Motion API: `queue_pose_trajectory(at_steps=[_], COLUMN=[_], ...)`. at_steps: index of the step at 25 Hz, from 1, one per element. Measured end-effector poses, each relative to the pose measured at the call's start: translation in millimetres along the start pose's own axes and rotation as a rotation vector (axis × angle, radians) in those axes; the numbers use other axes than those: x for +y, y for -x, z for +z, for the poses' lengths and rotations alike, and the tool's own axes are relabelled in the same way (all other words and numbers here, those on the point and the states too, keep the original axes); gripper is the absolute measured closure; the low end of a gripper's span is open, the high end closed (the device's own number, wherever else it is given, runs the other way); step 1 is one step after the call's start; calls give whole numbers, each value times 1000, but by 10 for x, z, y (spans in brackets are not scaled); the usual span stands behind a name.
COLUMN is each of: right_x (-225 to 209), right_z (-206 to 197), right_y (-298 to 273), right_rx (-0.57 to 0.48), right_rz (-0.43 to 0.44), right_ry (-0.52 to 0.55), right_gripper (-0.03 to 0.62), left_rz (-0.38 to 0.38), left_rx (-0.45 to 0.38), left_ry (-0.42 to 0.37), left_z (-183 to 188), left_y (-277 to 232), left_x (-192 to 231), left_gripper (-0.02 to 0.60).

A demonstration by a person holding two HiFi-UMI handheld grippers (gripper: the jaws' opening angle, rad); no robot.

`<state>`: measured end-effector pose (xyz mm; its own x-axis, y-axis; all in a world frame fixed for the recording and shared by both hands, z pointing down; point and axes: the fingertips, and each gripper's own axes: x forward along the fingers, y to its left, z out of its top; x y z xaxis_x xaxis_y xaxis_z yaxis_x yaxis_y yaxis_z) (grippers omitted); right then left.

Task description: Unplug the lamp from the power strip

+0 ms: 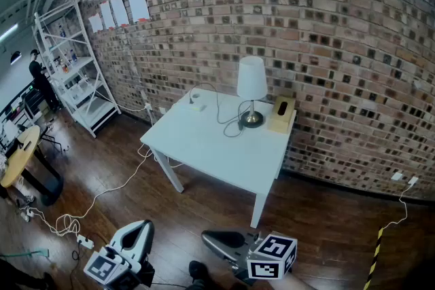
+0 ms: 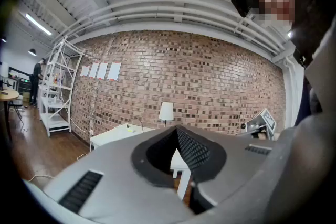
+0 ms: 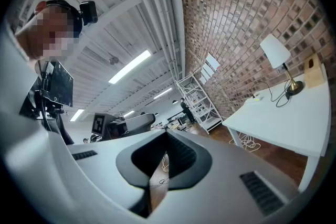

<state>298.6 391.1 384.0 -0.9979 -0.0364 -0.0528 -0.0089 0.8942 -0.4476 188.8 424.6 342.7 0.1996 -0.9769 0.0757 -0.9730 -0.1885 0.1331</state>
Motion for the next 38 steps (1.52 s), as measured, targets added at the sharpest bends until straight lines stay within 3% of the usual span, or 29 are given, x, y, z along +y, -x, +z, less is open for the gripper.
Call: queue_pose_trajectory(at_steps=[6,15,22,30,35,38], right_x=[-93,-394,-641,-738,-816,-949], right_z=[-84,34,262,314,444,437], right_y=[-386,-1560,-2205,-2436,-2500,-2525], right_rx=[69,111,51,77,77,73], right_rz=[14,-12,-152,-204,-159,-157], right_ry=[4,38,87,89,113,107], right_gripper=[595,595,595,595,595,595], left_rz=[-13,-46,-72,-68,-78,-74], left_rx=[-30,-52,-77,-105,-93,-77], left_ry=[6,30,47,68,87,57], left_z=[41,277,386,428,434,431], left_y=[-97,-243,-262,-235,-394,-495], left_x=[453,1650,2360,2624,2672,2655], left_gripper=[565,565,565,565,565,565])
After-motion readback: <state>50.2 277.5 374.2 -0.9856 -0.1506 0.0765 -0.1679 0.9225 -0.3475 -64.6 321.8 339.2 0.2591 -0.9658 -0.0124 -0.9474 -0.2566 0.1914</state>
